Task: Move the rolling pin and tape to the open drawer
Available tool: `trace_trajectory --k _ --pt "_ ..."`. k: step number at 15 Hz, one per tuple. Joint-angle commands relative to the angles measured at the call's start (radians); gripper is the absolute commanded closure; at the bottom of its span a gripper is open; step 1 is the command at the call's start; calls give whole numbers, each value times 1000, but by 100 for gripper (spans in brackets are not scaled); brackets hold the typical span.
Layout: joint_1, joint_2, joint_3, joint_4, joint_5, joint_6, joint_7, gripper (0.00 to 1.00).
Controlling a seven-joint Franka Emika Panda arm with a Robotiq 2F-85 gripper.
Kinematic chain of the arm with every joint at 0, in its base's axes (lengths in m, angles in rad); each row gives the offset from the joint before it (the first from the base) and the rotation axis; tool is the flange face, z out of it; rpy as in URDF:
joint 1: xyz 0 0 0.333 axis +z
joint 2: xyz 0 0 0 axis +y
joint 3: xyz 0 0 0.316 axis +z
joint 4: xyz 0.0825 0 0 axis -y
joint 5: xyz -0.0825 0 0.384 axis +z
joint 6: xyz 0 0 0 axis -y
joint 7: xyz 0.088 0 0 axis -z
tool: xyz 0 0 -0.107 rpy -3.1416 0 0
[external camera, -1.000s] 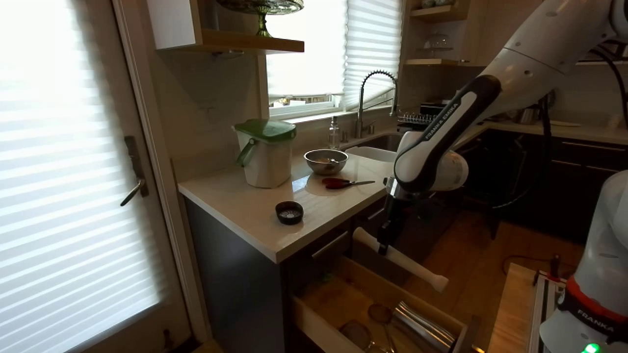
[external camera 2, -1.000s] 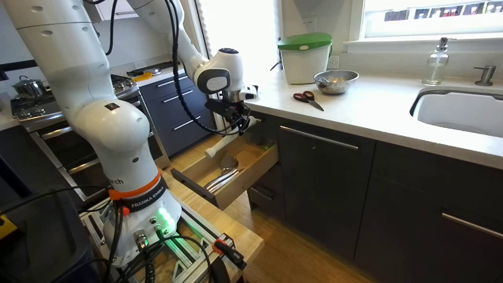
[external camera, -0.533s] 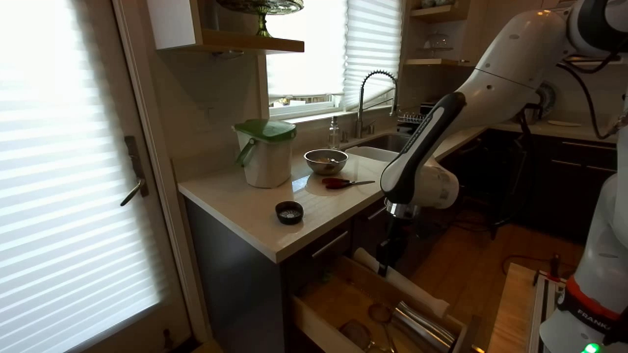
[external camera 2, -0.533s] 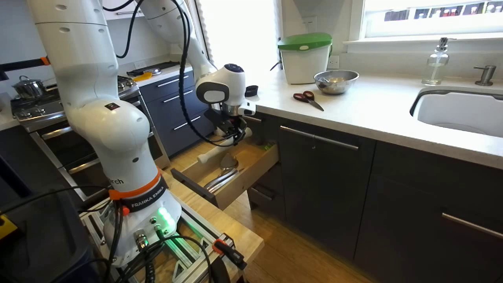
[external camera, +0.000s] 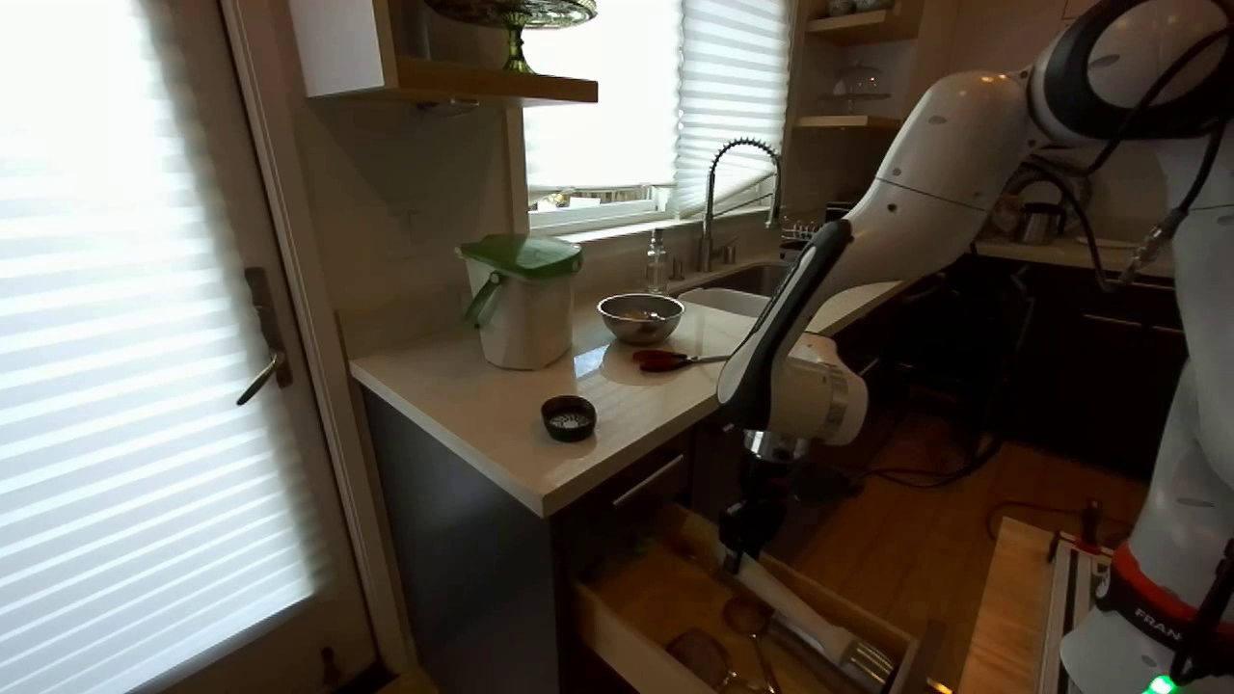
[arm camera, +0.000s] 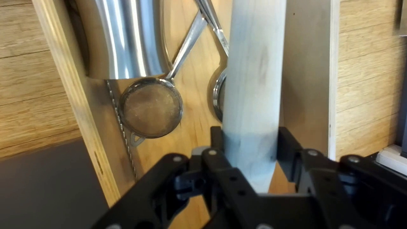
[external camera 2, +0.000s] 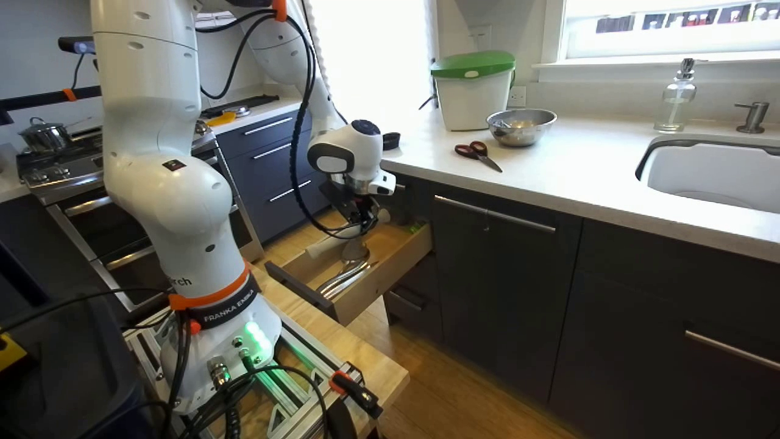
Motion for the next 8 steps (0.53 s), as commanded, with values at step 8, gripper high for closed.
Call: trace_trajectory --k 8 --pt "23 232 36 162 65 218 18 81"
